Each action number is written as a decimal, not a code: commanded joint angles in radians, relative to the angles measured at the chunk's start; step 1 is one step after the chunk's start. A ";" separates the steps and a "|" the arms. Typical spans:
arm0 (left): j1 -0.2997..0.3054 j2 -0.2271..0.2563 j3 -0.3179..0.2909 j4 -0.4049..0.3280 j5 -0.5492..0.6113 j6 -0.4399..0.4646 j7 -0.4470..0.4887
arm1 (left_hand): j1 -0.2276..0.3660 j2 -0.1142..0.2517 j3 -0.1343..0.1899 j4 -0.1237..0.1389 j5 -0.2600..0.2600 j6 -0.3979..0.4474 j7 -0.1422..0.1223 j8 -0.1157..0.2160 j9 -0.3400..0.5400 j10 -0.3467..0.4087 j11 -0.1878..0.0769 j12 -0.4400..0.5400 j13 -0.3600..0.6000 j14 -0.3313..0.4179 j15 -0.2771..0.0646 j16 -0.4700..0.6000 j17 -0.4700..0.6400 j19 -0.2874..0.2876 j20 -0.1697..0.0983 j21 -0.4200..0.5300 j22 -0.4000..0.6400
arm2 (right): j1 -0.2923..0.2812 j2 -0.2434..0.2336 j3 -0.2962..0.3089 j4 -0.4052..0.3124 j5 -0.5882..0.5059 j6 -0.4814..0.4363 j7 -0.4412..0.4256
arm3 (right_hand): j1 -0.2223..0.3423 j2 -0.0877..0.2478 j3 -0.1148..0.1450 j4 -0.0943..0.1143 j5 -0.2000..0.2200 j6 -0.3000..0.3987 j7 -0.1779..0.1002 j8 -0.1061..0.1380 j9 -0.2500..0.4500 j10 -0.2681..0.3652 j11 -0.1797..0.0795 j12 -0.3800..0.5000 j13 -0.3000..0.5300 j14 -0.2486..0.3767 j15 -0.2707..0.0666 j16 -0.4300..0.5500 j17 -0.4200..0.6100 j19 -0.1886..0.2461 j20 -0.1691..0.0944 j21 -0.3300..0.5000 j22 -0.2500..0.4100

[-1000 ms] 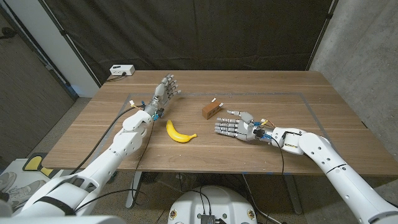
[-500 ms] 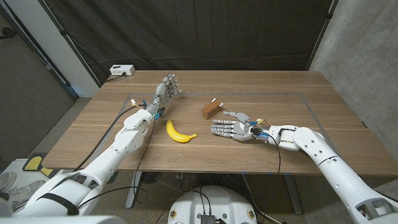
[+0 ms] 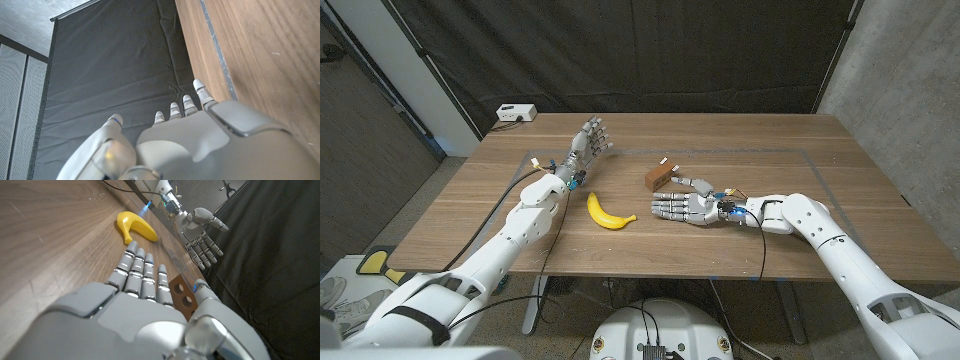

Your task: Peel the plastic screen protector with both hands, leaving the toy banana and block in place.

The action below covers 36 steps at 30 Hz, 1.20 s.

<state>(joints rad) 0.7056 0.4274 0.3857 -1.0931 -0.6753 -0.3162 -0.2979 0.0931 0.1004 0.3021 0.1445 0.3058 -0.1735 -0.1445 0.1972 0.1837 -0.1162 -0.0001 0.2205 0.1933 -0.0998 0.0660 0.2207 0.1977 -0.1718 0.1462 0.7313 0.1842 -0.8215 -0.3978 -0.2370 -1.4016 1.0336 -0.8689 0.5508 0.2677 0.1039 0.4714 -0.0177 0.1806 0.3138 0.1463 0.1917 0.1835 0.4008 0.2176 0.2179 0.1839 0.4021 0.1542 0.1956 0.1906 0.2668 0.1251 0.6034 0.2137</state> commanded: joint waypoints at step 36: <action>-0.088 -0.067 -0.002 0.171 -0.031 -0.065 -0.096 | 0.016 -0.005 -0.006 -0.005 -0.003 -0.013 -0.007 0.000 0.003 0.012 0.005 -0.001 0.001 0.008 -0.001 -0.002 0.004 -0.128 0.010 -0.008 0.006 | 0.107 0.208 0.083 0.101 -0.194 -0.188 -0.180 | 0.316 0.058 0.077 -0.154 -0.001 0.266 -0.018 0.068 0.005 0.280 -0.085 0.047 0.005 0.340 -0.154 0.100 0.014 0.277 -0.068 0.223 0.047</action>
<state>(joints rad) 0.6226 0.3652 0.3790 -0.9209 -0.7077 -0.3788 -0.3858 0.0971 0.0964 0.2979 0.1403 0.3058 -0.1735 -0.1445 0.1972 0.1836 -0.1052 -0.0002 0.2205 0.1930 -0.0962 0.0624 0.2207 0.1976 -0.1718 0.1462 0.7237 0.1889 -0.6145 -0.2649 -0.2809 -1.1689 0.8354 -1.0084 0.6485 0.5501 0.1580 0.5345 -0.1740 0.1806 0.5368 0.1433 0.2480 0.1835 0.6387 0.1453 0.2554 0.1857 0.7005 0.0217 0.2765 0.1959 0.5406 0.0866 0.8028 0.2485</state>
